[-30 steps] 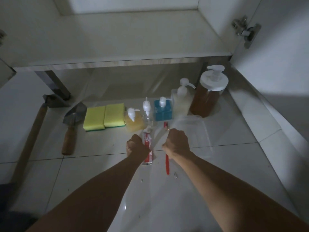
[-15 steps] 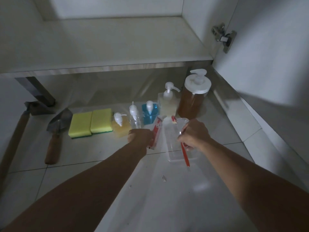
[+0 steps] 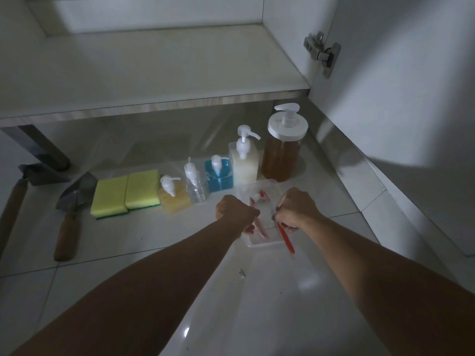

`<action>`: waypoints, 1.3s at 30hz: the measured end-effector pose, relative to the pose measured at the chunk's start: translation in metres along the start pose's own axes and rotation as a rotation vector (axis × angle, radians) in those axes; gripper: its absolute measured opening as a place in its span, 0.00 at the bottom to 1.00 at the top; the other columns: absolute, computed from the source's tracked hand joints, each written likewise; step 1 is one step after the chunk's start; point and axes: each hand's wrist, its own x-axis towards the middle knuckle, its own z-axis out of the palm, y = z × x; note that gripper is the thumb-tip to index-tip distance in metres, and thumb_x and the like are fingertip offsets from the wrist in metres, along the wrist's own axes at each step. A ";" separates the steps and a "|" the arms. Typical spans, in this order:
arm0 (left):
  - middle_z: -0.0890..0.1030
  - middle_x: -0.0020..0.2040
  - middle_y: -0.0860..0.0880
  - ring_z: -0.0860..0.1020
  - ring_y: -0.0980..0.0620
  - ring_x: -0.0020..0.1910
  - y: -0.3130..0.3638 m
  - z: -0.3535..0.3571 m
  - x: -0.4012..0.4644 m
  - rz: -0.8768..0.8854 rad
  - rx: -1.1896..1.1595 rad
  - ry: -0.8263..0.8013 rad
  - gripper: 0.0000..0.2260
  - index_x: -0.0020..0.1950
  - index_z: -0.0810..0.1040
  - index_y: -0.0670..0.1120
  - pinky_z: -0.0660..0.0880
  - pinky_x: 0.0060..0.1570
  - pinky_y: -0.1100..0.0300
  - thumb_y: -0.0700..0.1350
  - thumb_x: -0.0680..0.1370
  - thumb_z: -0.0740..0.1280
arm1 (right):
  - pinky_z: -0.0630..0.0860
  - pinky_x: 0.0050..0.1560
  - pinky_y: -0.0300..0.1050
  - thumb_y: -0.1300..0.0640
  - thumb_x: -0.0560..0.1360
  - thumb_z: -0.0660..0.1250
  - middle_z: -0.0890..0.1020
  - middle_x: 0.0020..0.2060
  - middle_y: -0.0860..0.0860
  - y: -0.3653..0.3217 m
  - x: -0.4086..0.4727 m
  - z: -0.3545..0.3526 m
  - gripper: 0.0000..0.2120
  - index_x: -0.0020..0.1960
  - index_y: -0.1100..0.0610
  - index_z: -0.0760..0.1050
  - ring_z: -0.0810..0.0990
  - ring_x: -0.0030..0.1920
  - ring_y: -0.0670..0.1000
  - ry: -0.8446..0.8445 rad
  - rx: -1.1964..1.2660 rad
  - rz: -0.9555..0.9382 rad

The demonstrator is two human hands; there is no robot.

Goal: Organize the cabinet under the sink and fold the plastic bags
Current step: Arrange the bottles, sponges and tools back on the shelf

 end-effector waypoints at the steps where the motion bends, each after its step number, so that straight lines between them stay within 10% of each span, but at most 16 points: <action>1: 0.82 0.34 0.43 0.84 0.47 0.31 -0.001 0.000 0.000 0.015 0.028 -0.005 0.12 0.46 0.77 0.37 0.83 0.41 0.52 0.42 0.71 0.76 | 0.84 0.37 0.47 0.58 0.69 0.76 0.83 0.34 0.53 0.002 0.000 0.000 0.07 0.44 0.59 0.80 0.83 0.30 0.52 0.006 0.009 0.000; 6: 0.83 0.35 0.47 0.82 0.52 0.31 -0.008 -0.006 -0.001 0.111 0.237 0.153 0.10 0.45 0.79 0.39 0.79 0.33 0.63 0.45 0.72 0.74 | 0.79 0.46 0.42 0.58 0.68 0.70 0.84 0.44 0.52 0.013 -0.002 -0.005 0.09 0.48 0.55 0.82 0.83 0.47 0.56 0.199 0.000 -0.011; 15: 0.82 0.48 0.38 0.84 0.42 0.41 -0.022 -0.013 -0.013 0.019 0.100 -0.049 0.16 0.58 0.76 0.34 0.83 0.37 0.50 0.38 0.72 0.69 | 0.82 0.42 0.44 0.63 0.69 0.69 0.84 0.38 0.55 0.019 -0.017 -0.009 0.06 0.46 0.60 0.81 0.84 0.40 0.57 0.148 0.051 0.009; 20: 0.81 0.36 0.45 0.83 0.49 0.31 -0.004 -0.042 -0.043 0.062 -0.040 -0.020 0.14 0.56 0.76 0.35 0.80 0.28 0.58 0.35 0.72 0.73 | 0.84 0.37 0.54 0.67 0.65 0.71 0.84 0.36 0.56 -0.002 -0.041 -0.043 0.06 0.42 0.60 0.83 0.85 0.35 0.58 0.128 0.189 -0.037; 31: 0.76 0.26 0.40 0.76 0.50 0.19 0.065 -0.192 -0.174 0.284 -0.168 0.145 0.06 0.35 0.77 0.35 0.80 0.26 0.53 0.29 0.71 0.70 | 0.82 0.30 0.52 0.73 0.66 0.71 0.82 0.29 0.61 -0.130 -0.148 -0.158 0.04 0.39 0.67 0.82 0.81 0.26 0.58 0.075 0.396 -0.336; 39: 0.77 0.28 0.39 0.76 0.49 0.19 0.134 -0.338 -0.314 0.428 -0.207 0.378 0.03 0.42 0.79 0.29 0.80 0.26 0.57 0.29 0.71 0.70 | 0.80 0.28 0.47 0.72 0.68 0.73 0.83 0.33 0.64 -0.266 -0.258 -0.263 0.04 0.41 0.68 0.80 0.82 0.29 0.57 0.003 0.518 -0.579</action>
